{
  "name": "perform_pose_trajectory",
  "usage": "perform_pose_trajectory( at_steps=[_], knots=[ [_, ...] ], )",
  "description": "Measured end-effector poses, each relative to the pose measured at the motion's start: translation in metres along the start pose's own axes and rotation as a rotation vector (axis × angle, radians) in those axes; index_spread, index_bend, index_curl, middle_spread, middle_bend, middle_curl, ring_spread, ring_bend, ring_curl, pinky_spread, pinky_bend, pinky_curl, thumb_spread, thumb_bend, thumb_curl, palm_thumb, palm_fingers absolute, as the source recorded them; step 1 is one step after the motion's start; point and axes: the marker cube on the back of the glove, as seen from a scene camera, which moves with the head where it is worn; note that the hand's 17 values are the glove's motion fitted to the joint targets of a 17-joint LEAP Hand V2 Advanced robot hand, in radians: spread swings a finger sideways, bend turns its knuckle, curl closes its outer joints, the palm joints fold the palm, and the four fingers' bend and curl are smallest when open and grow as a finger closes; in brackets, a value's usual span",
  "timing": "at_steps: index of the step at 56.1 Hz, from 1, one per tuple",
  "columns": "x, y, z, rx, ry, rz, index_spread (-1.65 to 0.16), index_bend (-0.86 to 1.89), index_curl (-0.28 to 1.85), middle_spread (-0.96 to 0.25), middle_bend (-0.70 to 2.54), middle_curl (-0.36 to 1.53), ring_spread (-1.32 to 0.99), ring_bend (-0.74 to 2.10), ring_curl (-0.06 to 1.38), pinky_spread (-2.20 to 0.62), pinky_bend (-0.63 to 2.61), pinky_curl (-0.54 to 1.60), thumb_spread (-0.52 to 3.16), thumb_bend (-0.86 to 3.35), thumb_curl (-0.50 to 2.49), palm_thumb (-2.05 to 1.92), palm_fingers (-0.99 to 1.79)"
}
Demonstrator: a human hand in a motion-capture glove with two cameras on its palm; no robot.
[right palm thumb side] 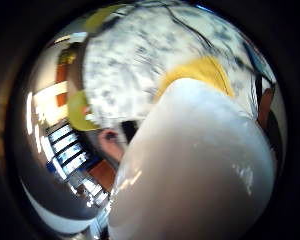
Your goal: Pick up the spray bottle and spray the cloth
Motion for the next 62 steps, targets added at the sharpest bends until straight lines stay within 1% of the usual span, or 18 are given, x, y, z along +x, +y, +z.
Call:
perform_pose_trajectory(
  at_steps=[6,10,14,17,22,26,28,30,32,35,40,42,44,46,49,52,58,62],
  knots=[
    [-0.031,0.011,-0.059,0.173,-0.240,-0.169,-0.26,0.29,0.62,-0.17,0.66,0.57,-0.17,0.70,0.50,-0.22,0.43,0.44,0.45,-0.02,0.84,0.99,1.33],
    [-0.054,0.013,-0.087,0.303,-0.387,-0.265,-0.26,0.29,0.63,-0.17,0.66,0.57,-0.17,0.70,0.50,-0.22,0.43,0.44,0.45,-0.02,0.84,0.99,1.33],
    [-0.080,0.009,-0.104,0.404,-0.554,-0.360,-0.26,0.29,0.63,-0.17,0.66,0.57,-0.17,0.70,0.50,-0.22,0.43,0.44,0.45,-0.02,0.85,0.99,1.34],
    [-0.106,0.002,-0.104,0.454,-0.688,-0.435,-0.26,0.29,0.64,-0.17,0.66,0.57,-0.17,0.70,0.50,-0.23,0.43,0.44,0.45,-0.02,0.85,0.99,1.34],
    [-0.158,-0.008,-0.088,0.462,-0.893,-0.559,-0.26,0.29,0.64,-0.17,0.67,0.57,-0.17,0.70,0.50,-0.23,0.43,0.44,0.45,-0.02,0.86,0.99,1.34],
    [-0.201,-0.004,-0.071,0.367,-1.089,-0.731,-0.26,0.29,0.64,-0.17,0.67,0.57,-0.17,0.70,0.50,-0.23,0.43,0.44,0.44,-0.02,0.86,1.00,1.34],
    [-0.217,-0.011,-0.063,0.373,-1.143,-0.769,-0.26,0.29,0.64,-0.17,0.67,0.57,-0.17,0.70,0.50,-0.23,0.43,0.44,0.44,-0.02,0.86,1.00,1.34],
    [-0.233,-0.026,-0.055,0.432,-1.164,-0.758,-0.26,0.29,0.64,-0.17,0.67,0.57,-0.17,0.70,0.50,-0.23,0.43,0.44,0.44,-0.02,0.86,1.00,1.34],
    [-0.248,-0.034,-0.042,0.439,-1.169,-0.774,-0.26,0.29,0.64,-0.17,0.67,0.57,-0.17,0.70,0.50,-0.23,0.43,0.44,0.44,-0.02,0.87,1.00,1.34],
    [-0.270,-0.039,-0.015,0.388,-1.149,-0.834,-0.26,0.29,0.64,-0.16,0.67,0.57,-0.17,0.70,0.50,-0.23,0.43,0.44,0.44,-0.02,0.87,1.00,1.34],
    [-0.294,-0.053,0.031,0.286,-1.043,-0.898,-0.26,0.29,0.65,-0.16,0.67,0.57,-0.17,0.70,0.50,-0.24,0.44,0.44,0.44,-0.02,0.87,1.00,1.35],
    [-0.303,-0.059,0.045,0.264,-1.016,-0.897,-0.26,0.29,0.65,-0.16,0.67,0.57,-0.17,0.70,0.50,-0.24,0.44,0.44,0.44,-0.02,0.87,1.00,1.35],
    [-0.311,-0.070,0.055,0.288,-0.999,-0.869,-0.26,0.29,0.65,-0.16,0.67,0.57,-0.17,0.70,0.50,-0.24,0.44,0.44,0.44,-0.02,0.87,1.00,1.35],
    [-0.317,-0.074,0.058,0.287,-1.031,-0.861,-0.26,0.28,0.65,-0.16,0.67,0.57,-0.17,0.70,0.50,-0.24,0.44,0.44,0.43,-0.02,0.87,1.00,1.35],
    [-0.321,-0.064,0.056,0.224,-1.085,-0.894,-0.26,0.28,0.65,-0.17,0.66,0.57,-0.17,0.70,0.50,-0.24,0.45,0.44,0.43,-0.03,0.88,0.99,1.35],
    [-0.322,-0.065,0.052,0.253,-1.108,-0.875,-0.26,0.28,0.65,-0.17,0.67,0.57,-0.16,0.70,0.50,-0.24,0.45,0.44,0.43,-0.03,0.88,0.99,1.35],
    [-0.317,-0.074,0.064,0.263,-0.992,-0.870,-0.26,0.29,0.65,-0.18,0.66,0.57,-0.16,0.70,0.50,-0.25,0.45,0.44,0.42,-0.02,0.88,0.99,1.35],
    [-0.319,-0.078,0.065,0.287,-0.985,-0.851,-0.26,0.30,0.65,-0.17,0.67,0.57,-0.16,0.71,0.50,-0.25,0.44,0.44,0.41,-0.03,0.88,0.99,1.36]
  ],
)
